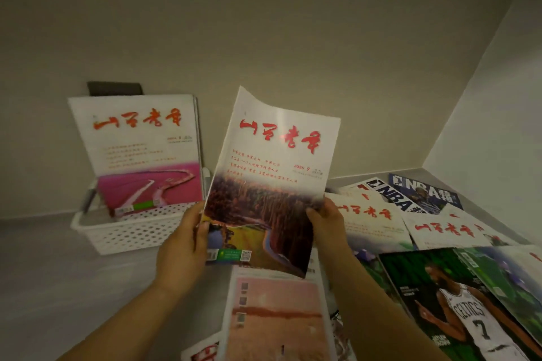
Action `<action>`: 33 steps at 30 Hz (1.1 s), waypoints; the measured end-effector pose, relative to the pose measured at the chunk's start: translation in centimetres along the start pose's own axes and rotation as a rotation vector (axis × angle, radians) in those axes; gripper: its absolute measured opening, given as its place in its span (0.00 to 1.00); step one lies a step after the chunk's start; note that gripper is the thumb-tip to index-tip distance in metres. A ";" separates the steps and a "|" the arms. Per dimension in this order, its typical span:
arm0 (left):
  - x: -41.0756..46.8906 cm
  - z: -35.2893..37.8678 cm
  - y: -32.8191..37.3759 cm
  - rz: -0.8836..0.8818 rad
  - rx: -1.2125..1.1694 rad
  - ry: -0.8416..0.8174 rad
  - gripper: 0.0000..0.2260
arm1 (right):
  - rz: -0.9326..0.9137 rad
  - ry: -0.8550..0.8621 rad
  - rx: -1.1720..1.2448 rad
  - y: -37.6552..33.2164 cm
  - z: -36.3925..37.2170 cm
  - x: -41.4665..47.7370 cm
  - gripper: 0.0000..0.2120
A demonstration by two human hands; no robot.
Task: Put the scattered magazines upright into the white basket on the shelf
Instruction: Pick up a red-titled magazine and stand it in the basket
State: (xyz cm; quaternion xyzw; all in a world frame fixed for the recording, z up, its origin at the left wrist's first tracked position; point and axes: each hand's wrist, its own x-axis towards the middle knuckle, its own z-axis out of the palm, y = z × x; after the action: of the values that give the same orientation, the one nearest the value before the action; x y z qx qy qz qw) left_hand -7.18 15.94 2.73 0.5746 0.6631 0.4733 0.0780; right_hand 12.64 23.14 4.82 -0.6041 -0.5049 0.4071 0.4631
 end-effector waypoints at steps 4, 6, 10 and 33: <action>2.3 -3.1 -3.2 -0.008 -0.041 0.016 0.15 | -0.116 0.039 -0.171 -2.3 5.1 -0.5 0.11; 3.6 -4.6 -4.5 -0.012 -0.063 0.038 0.18 | -0.174 0.026 -0.110 -4.1 7.4 -0.9 0.11; 8.2 -8.5 -7.3 -0.090 -0.008 0.178 0.13 | -0.305 -0.054 -0.068 -8.2 12.0 -1.1 0.07; 15.3 -10.0 -17.3 -0.353 0.073 0.203 0.12 | -0.115 -0.144 -0.413 -5.3 23.1 5.4 0.09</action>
State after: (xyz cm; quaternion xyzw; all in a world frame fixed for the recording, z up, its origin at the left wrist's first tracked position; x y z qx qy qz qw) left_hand -30.57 25.25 2.46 0.4014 0.7745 0.4836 0.0716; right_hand -9.85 32.24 4.27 -0.6257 -0.6428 0.3101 0.3148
